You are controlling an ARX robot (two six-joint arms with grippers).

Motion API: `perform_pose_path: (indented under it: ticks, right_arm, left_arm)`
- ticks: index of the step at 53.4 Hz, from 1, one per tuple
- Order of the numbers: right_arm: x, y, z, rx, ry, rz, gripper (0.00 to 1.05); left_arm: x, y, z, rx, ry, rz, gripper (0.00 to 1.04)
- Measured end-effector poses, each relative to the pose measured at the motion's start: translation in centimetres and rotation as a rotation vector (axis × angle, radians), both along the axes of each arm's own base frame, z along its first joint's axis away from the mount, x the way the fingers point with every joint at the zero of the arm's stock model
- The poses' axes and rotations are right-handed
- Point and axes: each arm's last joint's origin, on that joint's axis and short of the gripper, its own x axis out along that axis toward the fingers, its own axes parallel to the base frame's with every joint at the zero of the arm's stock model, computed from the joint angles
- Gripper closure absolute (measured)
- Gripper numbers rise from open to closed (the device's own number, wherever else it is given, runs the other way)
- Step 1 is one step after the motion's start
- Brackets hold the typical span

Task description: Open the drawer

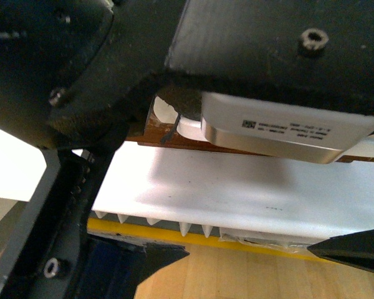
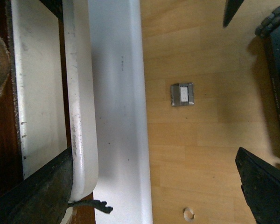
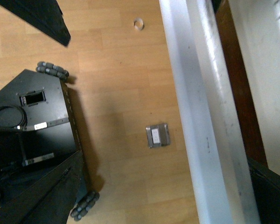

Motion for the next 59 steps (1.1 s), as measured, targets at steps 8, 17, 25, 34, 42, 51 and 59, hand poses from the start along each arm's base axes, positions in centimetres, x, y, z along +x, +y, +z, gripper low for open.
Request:
perform_pose_path:
  ticks: [8, 17, 25, 34, 42, 51, 59]
  right_arm:
    - [0.1, -0.9, 0.9, 0.104, -0.080, -0.054, 0.09]
    - [-1.3, -3.0, 1.6, 0.168, -0.173, -0.165, 0.09]
    - [-2.9, -5.2, 1.5, 0.222, -0.264, -0.310, 0.09]
    - [-5.5, -7.2, 1.2, 0.317, -0.387, -0.517, 0.09]
    - [-7.7, -8.5, 0.3, 0.392, -0.458, -0.724, 0.09]
    - [-10.1, -9.5, -0.9, 0.484, -0.505, -0.907, 0.09]
    - [-12.2, -9.7, -2.1, 0.549, -0.518, -1.017, 0.09]
  left_arm:
    - [-0.7, 0.3, 0.2, -0.178, -0.046, 0.038, 0.06]
    - [-1.1, 1.5, 1.4, -0.361, -0.132, 0.184, 0.06]
    - [-1.7, 3.6, 1.4, -0.485, -0.169, 0.353, 0.06]
    - [-2.7, 7.0, 0.3, -0.620, -0.229, 0.631, 0.06]
    - [-4.0, 9.9, -1.0, -0.722, -0.230, 0.903, 0.06]
    - [-6.3, 13.3, -2.5, -0.860, -0.212, 1.237, 0.06]
    - [-9.3, 15.3, -3.9, -0.957, -0.164, 1.413, 0.06]
